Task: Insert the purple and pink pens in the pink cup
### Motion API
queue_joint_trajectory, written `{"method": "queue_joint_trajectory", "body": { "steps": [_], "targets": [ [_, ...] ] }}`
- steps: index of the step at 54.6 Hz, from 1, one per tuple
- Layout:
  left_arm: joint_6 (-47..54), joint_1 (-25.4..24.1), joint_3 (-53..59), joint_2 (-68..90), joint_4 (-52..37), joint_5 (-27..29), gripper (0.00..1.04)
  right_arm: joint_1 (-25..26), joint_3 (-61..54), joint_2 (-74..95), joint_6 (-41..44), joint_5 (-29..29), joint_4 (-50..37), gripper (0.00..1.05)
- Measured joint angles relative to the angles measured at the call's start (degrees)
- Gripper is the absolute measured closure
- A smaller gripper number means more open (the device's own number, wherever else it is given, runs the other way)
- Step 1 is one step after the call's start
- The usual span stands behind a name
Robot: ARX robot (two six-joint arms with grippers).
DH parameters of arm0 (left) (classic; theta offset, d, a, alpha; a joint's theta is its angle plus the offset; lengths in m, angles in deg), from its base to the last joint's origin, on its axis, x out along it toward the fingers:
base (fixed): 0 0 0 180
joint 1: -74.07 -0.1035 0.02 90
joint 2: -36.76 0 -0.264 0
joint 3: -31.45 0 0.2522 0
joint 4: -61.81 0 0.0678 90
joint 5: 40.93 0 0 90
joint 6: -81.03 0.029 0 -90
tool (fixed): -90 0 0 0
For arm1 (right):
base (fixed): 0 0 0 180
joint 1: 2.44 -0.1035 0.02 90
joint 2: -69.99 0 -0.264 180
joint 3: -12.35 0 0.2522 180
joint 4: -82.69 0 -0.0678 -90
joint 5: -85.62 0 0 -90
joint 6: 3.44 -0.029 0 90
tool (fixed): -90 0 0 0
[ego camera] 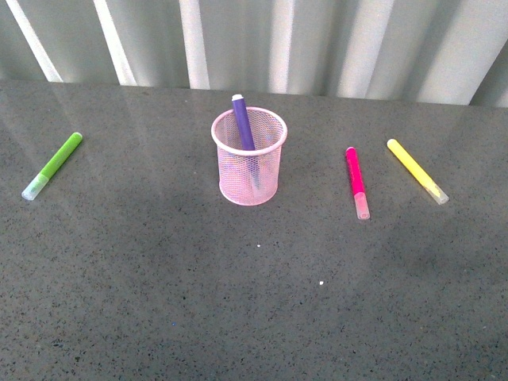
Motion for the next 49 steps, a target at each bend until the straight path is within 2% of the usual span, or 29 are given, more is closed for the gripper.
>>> {"method": "queue_joint_trajectory", "body": {
  "steps": [4, 10, 16, 22, 26, 31, 49],
  "targets": [
    [2.32, 1.14, 2.14, -2.62, 0.46, 0.24, 0.56, 0.00, 0.00, 0.00, 0.00, 0.00, 0.00, 0.07],
    [4.26, 2.78, 5.75, -8.17, 2.49, 1.84, 0.83, 0.00, 0.00, 0.00, 0.00, -0.09, 0.00, 0.07],
    [4.57, 3.67, 7.67, -12.09, 4.48, 2.93, 1.01, 0.00, 0.00, 0.00, 0.00, -0.02, 0.00, 0.07],
    [4.83, 6.84, 9.35, -15.93, 6.91, 7.37, 1.01, 0.00, 0.00, 0.00, 0.00, -0.02, 0.00, 0.07],
    [5.03, 8.04, 10.29, -18.60, 8.52, 7.32, 1.01, 0.00, 0.00, 0.00, 0.00, -0.04, 0.00, 0.07],
    [5.09, 8.44, 12.28, -19.37, 6.27, 7.30, 1.01, 0.00, 0.00, 0.00, 0.00, -0.04, 0.00, 0.07],
    [5.11, 8.44, 13.46, -31.82, 17.25, 7.52, 1.01, 0.00, 0.00, 0.00, 0.00, -0.04, 0.00, 0.07]
  ]
}}
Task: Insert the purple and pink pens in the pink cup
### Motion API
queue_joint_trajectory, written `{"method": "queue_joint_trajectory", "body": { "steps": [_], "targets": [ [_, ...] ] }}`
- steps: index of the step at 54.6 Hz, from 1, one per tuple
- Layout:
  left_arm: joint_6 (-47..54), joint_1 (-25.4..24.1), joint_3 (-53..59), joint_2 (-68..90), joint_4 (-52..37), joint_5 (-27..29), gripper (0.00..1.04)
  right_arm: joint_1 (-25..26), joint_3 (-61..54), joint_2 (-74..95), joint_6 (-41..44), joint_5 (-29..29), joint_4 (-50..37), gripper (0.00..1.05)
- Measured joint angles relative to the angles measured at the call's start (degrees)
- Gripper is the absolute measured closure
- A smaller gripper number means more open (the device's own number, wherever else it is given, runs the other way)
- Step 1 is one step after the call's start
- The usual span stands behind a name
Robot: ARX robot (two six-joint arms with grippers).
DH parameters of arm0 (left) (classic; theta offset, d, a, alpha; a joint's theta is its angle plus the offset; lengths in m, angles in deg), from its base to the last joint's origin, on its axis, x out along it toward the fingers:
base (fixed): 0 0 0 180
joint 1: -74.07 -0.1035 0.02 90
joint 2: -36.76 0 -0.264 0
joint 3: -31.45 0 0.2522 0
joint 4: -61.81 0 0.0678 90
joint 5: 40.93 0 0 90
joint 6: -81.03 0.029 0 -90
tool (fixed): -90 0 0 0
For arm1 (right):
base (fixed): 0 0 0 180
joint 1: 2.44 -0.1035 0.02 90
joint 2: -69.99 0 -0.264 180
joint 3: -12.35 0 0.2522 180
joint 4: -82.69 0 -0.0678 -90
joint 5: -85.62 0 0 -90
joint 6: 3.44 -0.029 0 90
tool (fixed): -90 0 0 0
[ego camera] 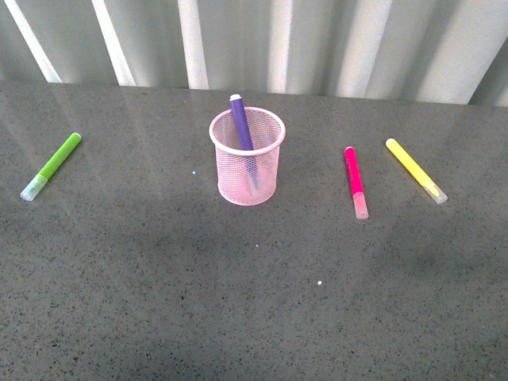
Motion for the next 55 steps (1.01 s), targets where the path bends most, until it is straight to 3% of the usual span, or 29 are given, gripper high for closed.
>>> {"method": "queue_joint_trajectory", "body": {
  "steps": [26, 55],
  "targets": [
    [-0.02, 0.00, 0.04, -15.82, 15.04, 0.00, 1.01, 0.00, 0.00, 0.00, 0.00, 0.02, 0.00, 0.07],
    [0.00, 0.00, 0.04, -24.41, 23.61, 0.00, 1.01, 0.00, 0.00, 0.00, 0.00, 0.02, 0.00, 0.07]
  ]
}}
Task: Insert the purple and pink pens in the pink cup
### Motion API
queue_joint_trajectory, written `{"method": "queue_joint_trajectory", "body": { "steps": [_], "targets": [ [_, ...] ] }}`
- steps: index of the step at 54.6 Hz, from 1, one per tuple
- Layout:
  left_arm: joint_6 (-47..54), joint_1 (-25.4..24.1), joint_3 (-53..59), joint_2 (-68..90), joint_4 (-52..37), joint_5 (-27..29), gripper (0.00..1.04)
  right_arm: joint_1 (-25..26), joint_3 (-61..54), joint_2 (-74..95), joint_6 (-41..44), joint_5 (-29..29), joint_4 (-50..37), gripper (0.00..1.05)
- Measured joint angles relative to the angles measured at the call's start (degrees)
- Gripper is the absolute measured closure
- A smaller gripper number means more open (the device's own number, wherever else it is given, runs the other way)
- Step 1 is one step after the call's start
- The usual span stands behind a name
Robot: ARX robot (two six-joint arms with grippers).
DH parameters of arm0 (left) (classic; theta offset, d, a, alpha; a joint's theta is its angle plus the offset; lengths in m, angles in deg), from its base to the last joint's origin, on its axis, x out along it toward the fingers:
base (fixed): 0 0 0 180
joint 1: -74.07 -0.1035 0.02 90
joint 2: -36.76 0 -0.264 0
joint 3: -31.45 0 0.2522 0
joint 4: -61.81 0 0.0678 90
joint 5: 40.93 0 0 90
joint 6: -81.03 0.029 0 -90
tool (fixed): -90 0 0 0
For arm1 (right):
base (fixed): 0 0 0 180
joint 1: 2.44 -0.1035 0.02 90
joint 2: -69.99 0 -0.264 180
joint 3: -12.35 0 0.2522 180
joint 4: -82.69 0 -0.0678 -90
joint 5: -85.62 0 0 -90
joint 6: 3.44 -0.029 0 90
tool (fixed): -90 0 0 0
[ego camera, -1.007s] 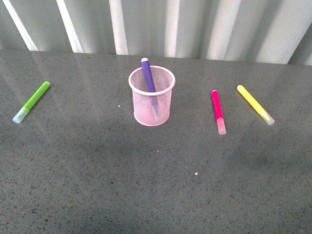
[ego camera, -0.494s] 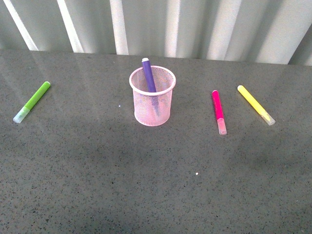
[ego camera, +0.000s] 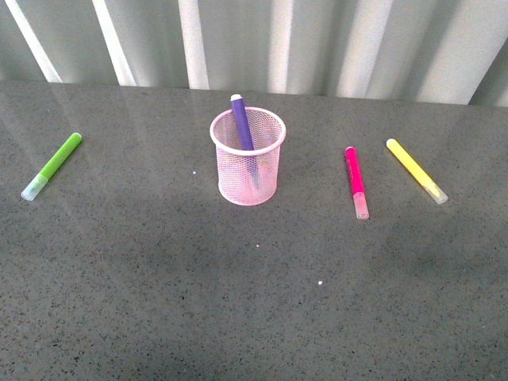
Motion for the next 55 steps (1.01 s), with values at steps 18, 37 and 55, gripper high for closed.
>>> {"method": "queue_joint_trajectory", "body": {
  "steps": [18, 37, 55],
  "targets": [
    [0.00, 0.00, 0.00, -10.45, 10.78, 0.00, 1.01, 0.02, 0.00, 0.00, 0.00, 0.00, 0.00, 0.07],
    [0.00, 0.00, 0.00, -10.45, 10.78, 0.00, 0.32, 0.00, 0.00, 0.00, 0.00, 0.00, 0.00, 0.07],
    [0.13, 0.00, 0.00, -10.47, 10.78, -0.02, 0.07, 15.26, 20.52, 50.69, -5.95, 2.51, -38.12, 0.07]
  ]
}}
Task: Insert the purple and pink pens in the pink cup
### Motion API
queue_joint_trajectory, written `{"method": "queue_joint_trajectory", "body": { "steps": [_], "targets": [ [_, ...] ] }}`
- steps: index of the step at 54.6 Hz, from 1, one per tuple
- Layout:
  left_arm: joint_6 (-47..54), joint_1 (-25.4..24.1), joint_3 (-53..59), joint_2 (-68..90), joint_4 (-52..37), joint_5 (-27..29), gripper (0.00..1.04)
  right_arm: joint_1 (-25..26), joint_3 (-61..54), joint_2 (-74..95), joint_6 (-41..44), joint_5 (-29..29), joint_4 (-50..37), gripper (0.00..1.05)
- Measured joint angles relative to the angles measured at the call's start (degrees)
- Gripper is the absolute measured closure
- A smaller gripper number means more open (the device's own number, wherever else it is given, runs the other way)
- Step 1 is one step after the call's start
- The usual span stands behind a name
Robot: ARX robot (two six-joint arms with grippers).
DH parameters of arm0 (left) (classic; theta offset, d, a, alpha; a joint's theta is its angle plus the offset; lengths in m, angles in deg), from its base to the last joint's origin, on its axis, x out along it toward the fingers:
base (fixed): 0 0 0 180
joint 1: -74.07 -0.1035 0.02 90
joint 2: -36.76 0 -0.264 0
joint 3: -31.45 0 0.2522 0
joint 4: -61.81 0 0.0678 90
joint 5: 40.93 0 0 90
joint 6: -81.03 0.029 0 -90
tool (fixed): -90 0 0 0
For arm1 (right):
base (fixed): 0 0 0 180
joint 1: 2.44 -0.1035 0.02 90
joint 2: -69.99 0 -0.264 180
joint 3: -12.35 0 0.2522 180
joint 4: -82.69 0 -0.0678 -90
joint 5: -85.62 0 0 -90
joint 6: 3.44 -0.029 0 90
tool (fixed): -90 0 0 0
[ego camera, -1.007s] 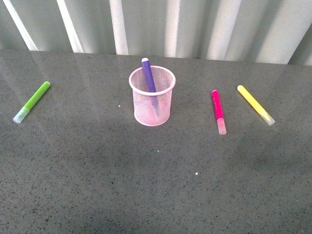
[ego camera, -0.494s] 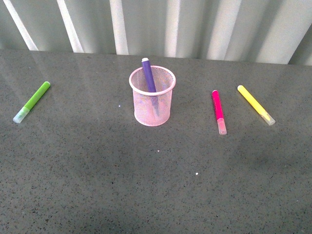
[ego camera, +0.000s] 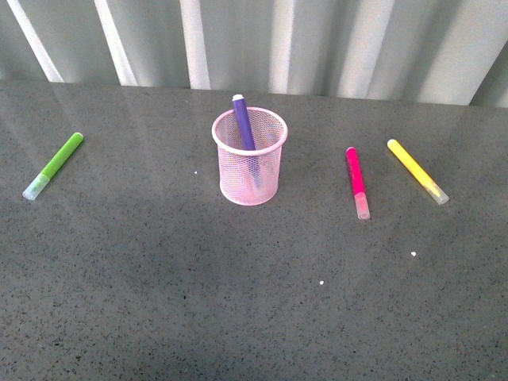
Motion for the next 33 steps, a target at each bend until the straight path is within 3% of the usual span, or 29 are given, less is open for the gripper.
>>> {"method": "queue_joint_trajectory", "body": {
  "steps": [7, 13, 17, 21, 33],
  "targets": [
    [0.02, 0.00, 0.00, 0.00, 0.00, 0.02, 0.07, 0.92, 17.38, 22.69, -2.64, -2.32, 5.44, 0.07],
    [0.00, 0.00, 0.00, 0.00, 0.00, 0.02, 0.07, -1.14, 37.70, 46.60, -5.14, -5.31, 22.43, 0.07],
    [0.00, 0.00, 0.00, 0.00, 0.00, 0.00, 0.07, -3.91, 46.23, 55.65, -4.28, -4.31, 32.22, 0.07],
    [0.02, 0.00, 0.00, 0.00, 0.00, 0.00, 0.07, -7.82, 49.24, 60.54, -0.90, -2.47, 37.97, 0.07],
    [0.02, 0.00, 0.00, 0.00, 0.02, 0.00, 0.07, -16.94, 48.85, 64.00, 10.23, 2.78, 40.96, 0.07]
  ]
}}
